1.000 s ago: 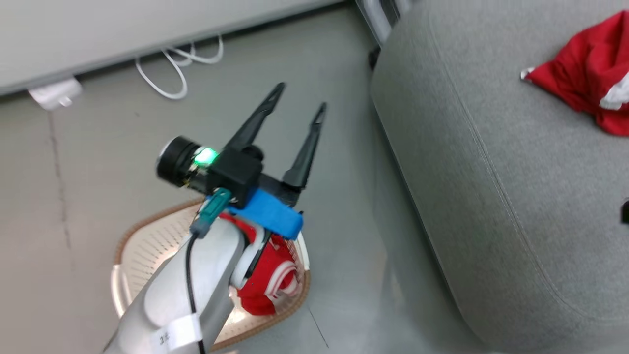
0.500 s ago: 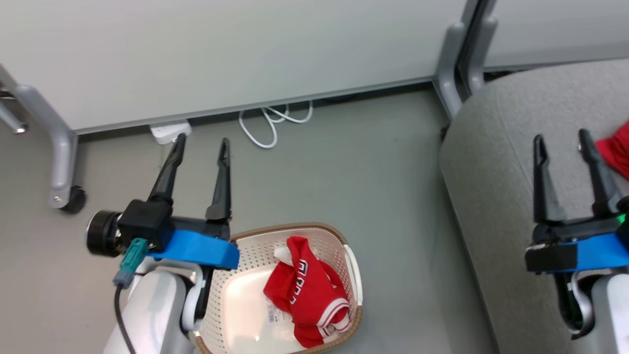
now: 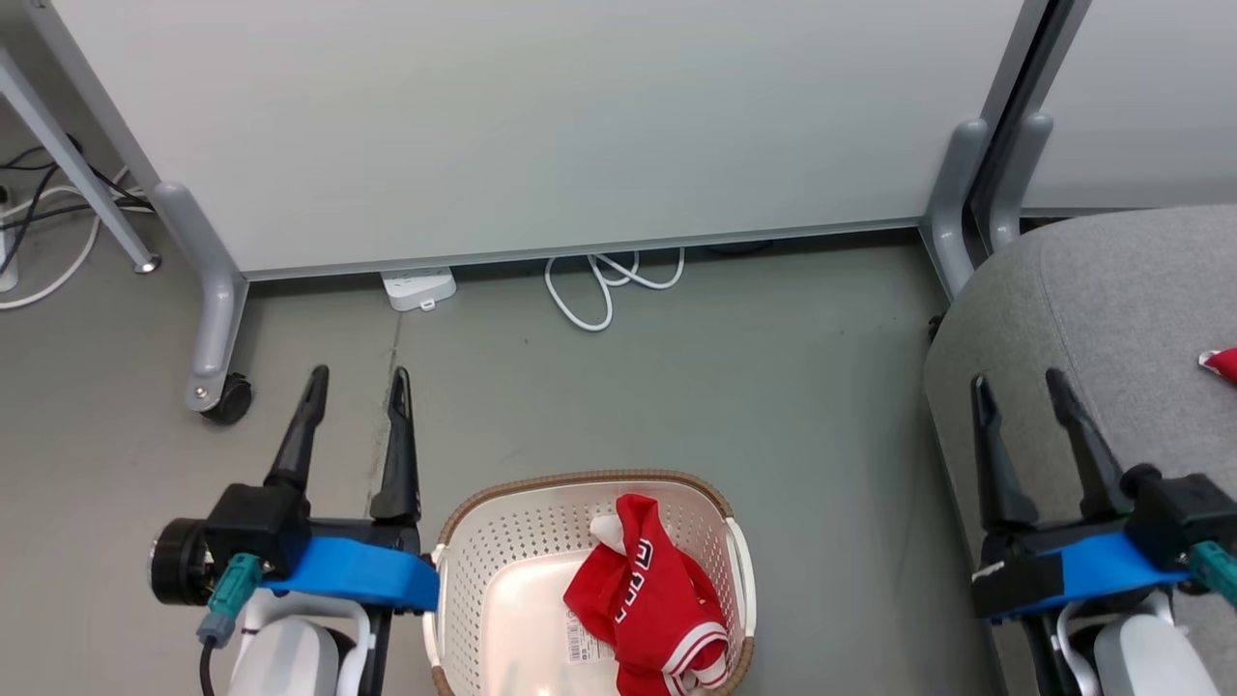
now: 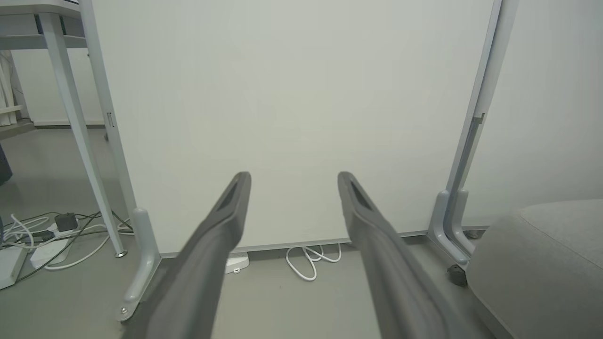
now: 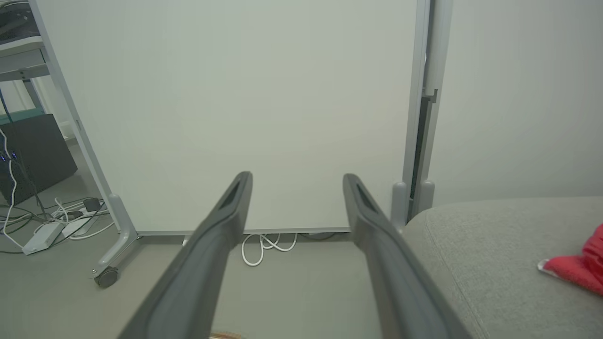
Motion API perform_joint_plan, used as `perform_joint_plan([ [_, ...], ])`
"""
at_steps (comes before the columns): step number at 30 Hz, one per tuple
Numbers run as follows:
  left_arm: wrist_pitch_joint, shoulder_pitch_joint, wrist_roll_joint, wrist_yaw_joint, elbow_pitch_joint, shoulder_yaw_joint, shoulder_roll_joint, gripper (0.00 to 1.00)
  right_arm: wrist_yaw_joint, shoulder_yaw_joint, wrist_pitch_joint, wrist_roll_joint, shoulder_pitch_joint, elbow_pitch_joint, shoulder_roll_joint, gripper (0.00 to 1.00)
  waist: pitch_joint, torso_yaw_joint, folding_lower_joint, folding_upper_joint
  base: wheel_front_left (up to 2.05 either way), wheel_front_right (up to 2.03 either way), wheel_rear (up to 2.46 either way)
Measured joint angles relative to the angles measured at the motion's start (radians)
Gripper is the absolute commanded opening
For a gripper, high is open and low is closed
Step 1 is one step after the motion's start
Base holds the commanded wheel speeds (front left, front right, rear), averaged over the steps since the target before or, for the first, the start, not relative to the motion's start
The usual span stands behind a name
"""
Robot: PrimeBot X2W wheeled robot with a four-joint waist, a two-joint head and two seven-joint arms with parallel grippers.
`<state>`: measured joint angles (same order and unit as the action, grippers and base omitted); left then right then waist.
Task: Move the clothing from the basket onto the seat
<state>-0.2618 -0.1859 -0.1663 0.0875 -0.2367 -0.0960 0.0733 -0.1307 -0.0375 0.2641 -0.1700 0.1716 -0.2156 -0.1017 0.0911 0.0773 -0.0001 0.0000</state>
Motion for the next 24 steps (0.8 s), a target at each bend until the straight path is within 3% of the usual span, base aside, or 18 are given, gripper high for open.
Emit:
perform_joint_plan([
  [24,0.0,0.061,0.021,0.035,-0.059,0.026,-0.022,1.0,0.0,-0.002,0.0,0.003,-0.077,-0.096,0.04,1.0,-0.042,0.019,0.0001,0.0,0.0,0.0,0.0],
])
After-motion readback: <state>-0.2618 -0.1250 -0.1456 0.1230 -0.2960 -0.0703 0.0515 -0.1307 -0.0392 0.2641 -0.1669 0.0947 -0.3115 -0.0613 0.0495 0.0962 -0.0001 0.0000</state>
